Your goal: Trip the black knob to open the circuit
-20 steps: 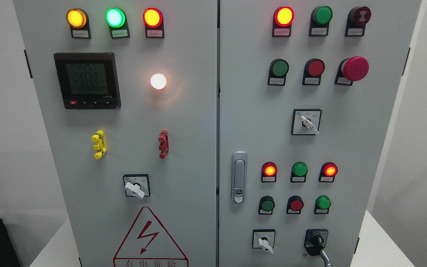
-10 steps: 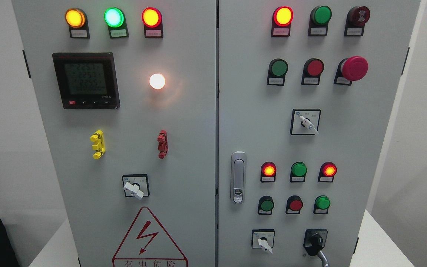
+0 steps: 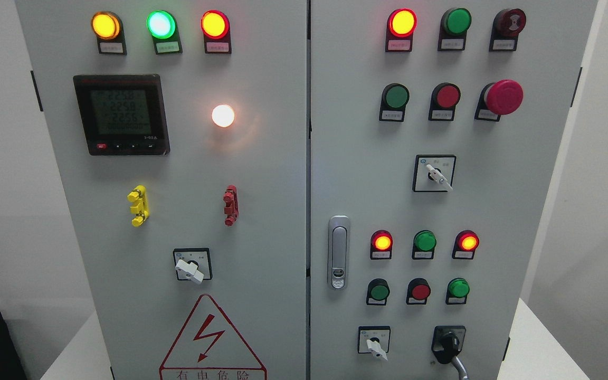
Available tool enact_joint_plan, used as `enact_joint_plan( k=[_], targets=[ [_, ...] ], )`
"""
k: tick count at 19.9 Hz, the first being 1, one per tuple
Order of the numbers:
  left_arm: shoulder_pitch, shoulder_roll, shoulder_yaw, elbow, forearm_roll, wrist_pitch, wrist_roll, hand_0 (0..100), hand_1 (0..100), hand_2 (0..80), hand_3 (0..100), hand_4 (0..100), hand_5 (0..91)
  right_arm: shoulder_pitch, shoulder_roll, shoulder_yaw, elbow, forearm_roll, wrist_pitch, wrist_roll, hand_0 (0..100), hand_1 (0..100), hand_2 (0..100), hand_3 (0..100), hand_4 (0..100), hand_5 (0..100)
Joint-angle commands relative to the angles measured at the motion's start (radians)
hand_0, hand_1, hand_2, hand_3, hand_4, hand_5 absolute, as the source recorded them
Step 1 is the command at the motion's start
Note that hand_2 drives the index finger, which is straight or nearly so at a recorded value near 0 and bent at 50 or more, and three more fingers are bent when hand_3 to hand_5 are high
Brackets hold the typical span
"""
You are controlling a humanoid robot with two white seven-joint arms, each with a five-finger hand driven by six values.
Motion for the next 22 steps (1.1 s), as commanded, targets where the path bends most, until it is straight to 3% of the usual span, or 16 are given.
enact_joint_plan(
  k=[1,22],
  targets=[
    [0.0,-0.001,0.001,0.001,0.002,0.001,0.0,12,39,0.0,0,0,0.0,-0.011,0.006,0.047,-0.05,0.015,-0.018,0.021,95,100,0,100,97,83],
    [0.0,-0.001,0.001,0.001,0.002,0.001,0.0,12,39,0.0,0,0,0.0,-0.019,0.003,0.055,-0.04,0.013,-0.003,0.021,96,100,0,100,97,83]
  ],
)
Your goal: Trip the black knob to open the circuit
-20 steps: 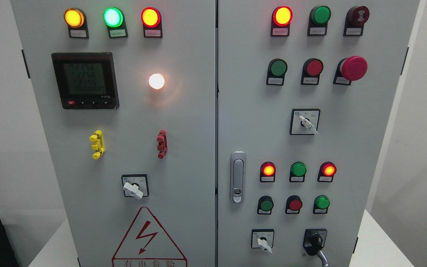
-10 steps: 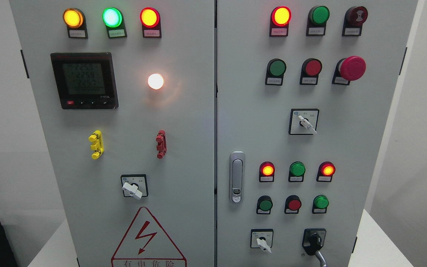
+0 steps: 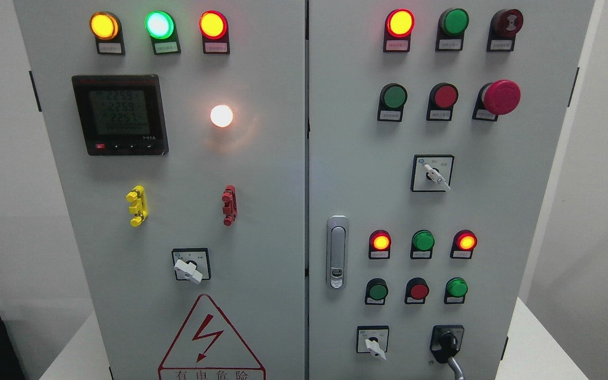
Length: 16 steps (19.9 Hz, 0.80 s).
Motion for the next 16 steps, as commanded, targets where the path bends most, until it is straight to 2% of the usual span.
enact_joint_plan(
  k=[1,16],
  targets=[
    [0.0,-0.001,0.001,0.001,0.002,0.001,0.0,12,39,0.0,0,0,0.0,-0.02,0.003,0.041,-0.042,0.012,-0.012,0.026,96,100,0,100,97,83],
    [-0.002,-0.001,0.001,0.001,0.002,0.001,0.0,12,39,0.0,0,0,0.0,-0.025,0.003,0.047,-0.045,0.012,-0.014,0.026,97,100,0,100,97,83]
  ],
)
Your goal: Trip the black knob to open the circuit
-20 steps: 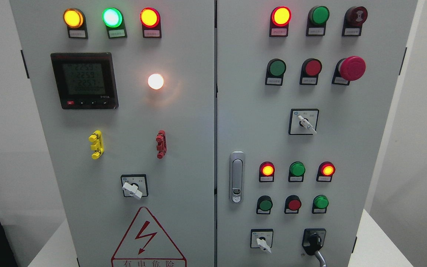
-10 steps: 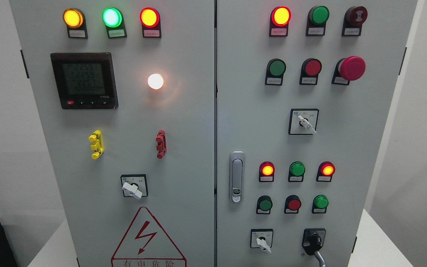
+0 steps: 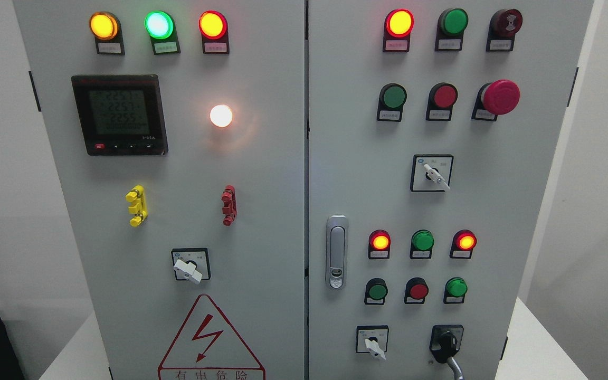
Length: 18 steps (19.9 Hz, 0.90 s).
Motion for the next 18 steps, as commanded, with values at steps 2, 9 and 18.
enact_joint_plan(
  k=[2,9,18],
  targets=[
    [0.0,-0.001,0.001,0.001,0.002,0.001,0.0,12,39,0.0,0,0,0.0,-0.023,0.003,0.045,-0.046,0.012,-0.016,0.028,97,100,0,100,97,83],
    [0.0,-0.001,0.001,0.001,0.002,0.001,0.0,12,39,0.0,0,0,0.0,-0.025,0.005,0.055,-0.048,0.013,-0.016,0.029,97,100,0,100,97,83],
    [0.0,-0.001,0.001,0.001,0.002,0.001,0.0,12,39,0.0,0,0,0.0,-0.031,0.005,0.055,-0.046,0.012,-0.016,0.028,97,100,0,100,97,83]
  ],
)
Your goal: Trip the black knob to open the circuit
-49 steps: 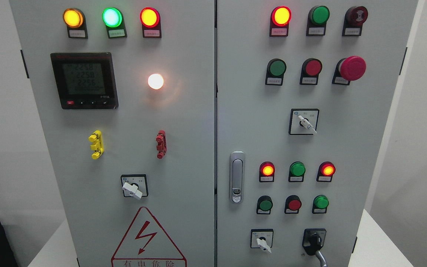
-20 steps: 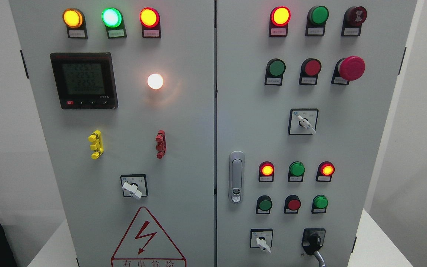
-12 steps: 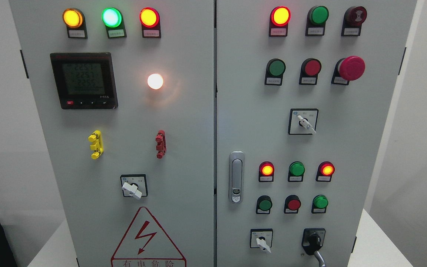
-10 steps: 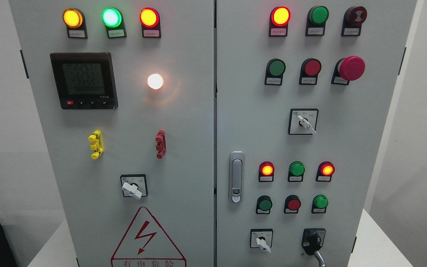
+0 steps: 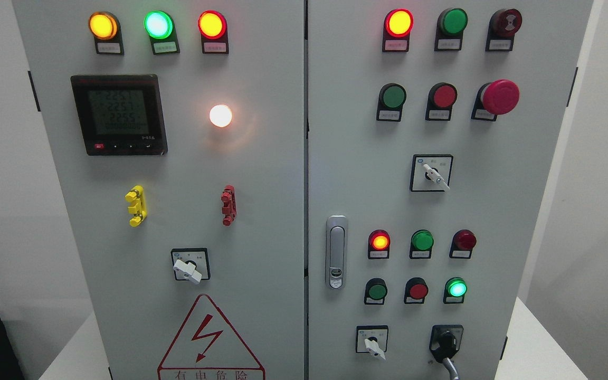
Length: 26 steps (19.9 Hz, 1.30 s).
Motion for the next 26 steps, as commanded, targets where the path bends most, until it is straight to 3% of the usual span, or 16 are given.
enact_joint_plan(
  k=[1,18,26],
  targets=[
    [0.0,-0.001,0.001,0.001,0.002,0.0,0.0,12,39,0.0,0,0,0.0,-0.029,0.003,0.04,-0.046,0.01,-0.022,0.028,97,100,0,100,97,83],
    [0.0,-0.001,0.001,0.001,0.002,0.001,0.0,12,39,0.0,0,0,0.0,-0.027,-0.008,0.028,-0.034,-0.003,-0.022,0.02,97,100,0,100,97,83],
    [0.0,-0.001,0.001,0.001,0.002,0.001,0.0,12,39,0.0,0,0,0.0,-0.021,-0.043,0.025,-0.034,-0.033,-0.022,0.017,97,100,0,100,96,83]
  ],
)
